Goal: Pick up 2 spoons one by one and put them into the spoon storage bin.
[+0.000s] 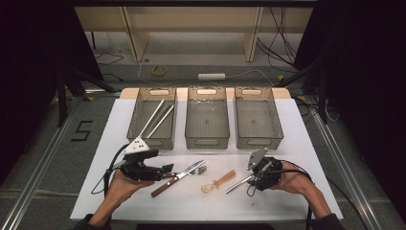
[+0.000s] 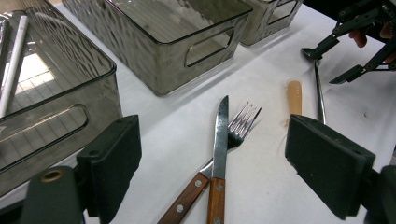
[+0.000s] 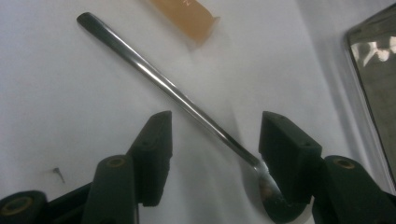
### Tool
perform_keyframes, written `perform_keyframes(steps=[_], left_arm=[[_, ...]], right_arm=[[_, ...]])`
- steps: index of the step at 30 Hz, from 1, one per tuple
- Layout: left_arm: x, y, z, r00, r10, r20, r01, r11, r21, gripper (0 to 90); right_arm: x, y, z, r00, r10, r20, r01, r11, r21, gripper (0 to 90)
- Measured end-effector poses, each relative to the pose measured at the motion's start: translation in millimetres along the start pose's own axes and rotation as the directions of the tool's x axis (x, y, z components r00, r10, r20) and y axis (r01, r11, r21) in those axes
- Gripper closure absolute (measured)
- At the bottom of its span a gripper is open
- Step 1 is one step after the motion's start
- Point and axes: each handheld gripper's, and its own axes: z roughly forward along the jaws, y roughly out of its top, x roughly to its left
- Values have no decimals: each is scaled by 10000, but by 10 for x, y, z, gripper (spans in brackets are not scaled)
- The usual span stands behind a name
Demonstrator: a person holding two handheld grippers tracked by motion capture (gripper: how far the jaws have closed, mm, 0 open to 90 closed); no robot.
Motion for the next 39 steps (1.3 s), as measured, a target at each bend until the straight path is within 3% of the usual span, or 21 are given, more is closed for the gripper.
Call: perform_keyframes(steps=[3,20,39], left_arm=[[-3,-1,0,10000,38,26,-38,10000,42,182],[-4,-3,7,10000,24,-21,-24,10000,74,189],[-15,-5,21,9999,92,40,-93,9998,185,194]], right_arm=[[-24,32,16,9997,-227,-78,228,9996,152,480],[-83,52,104,9962,-520,-706,554,9973,474,597],[-65,79,95,9855,-1536,-713,1592,9840,800,733]])
